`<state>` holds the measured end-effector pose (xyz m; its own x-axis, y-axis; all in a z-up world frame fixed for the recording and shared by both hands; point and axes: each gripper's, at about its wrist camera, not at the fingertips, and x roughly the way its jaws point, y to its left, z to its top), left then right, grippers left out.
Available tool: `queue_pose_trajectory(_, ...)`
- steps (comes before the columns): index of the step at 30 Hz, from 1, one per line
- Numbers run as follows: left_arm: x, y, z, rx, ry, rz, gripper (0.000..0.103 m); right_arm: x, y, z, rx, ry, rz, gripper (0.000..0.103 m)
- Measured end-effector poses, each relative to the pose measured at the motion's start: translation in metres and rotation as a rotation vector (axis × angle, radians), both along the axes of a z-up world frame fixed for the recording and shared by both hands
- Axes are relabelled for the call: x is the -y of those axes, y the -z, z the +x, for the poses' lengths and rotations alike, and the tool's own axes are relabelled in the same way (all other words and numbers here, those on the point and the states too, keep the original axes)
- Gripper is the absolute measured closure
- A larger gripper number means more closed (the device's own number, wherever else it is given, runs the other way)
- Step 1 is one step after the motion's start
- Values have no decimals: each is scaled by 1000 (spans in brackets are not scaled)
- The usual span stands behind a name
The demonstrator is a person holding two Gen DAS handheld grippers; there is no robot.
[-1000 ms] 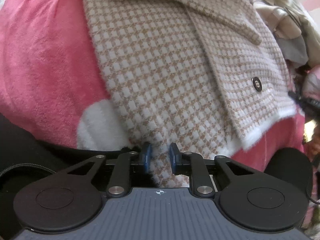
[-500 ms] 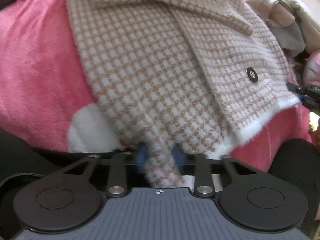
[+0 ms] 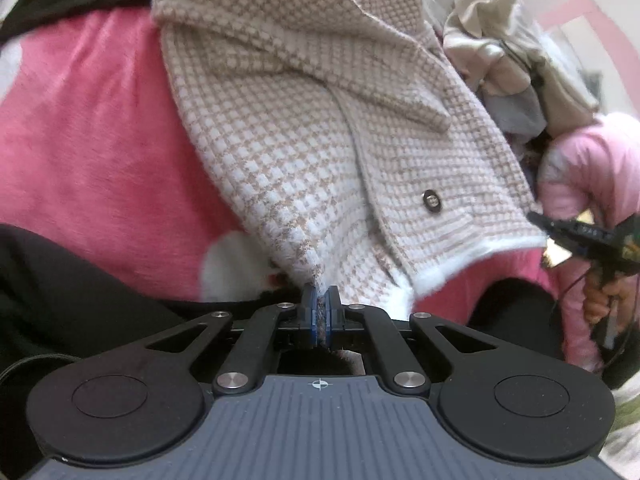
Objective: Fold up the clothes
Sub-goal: 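Pinch the coat hem with the left gripper while the right gripper pinches the coat, then open both grippers and release the coat hem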
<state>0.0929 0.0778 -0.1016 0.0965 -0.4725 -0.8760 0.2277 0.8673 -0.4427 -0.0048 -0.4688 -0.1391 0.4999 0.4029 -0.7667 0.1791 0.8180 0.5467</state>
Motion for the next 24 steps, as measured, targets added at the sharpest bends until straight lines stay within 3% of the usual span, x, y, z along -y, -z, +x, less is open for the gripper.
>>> queue_pose_trajectory(4, 22, 31, 6, -58, 47, 83, 99, 2, 18, 3, -42, 22, -52, 88)
queue_pose_trajectory(6, 39, 45, 6, -81, 88, 143, 98, 10, 22, 5, -81, 49, -35, 77)
queue_pose_trajectory(8, 48, 40, 4, -43, 132, 150, 90, 16, 10, 1, -81, 68, -93, 72)
queue_pose_trajectory(9, 48, 34, 4, -41, 143, 136, 80, 18, -1, -2, -58, 77, -124, 71)
queue_pose_trajectory(11, 42, 20, 7, -20, 128, 84, 79, 20, -24, -6, -5, 91, -175, 68)
queue_pose_trajectory(13, 38, 4, 18, 39, 109, 39, 76, 13, -48, -1, 80, 92, -185, 67)
queue_pose_trajectory(16, 36, -9, 44, 189, 73, 17, 72, -11, -83, 16, 219, 65, -208, 63)
queue_pose_trajectory(20, 40, -5, 101, 357, -111, -83, 70, -77, -108, 69, 384, -31, -225, 58)
queue_pose_trajectory(24, 44, 0, 159, 522, -298, -185, 69, -146, -113, 149, 447, -104, -116, 58)
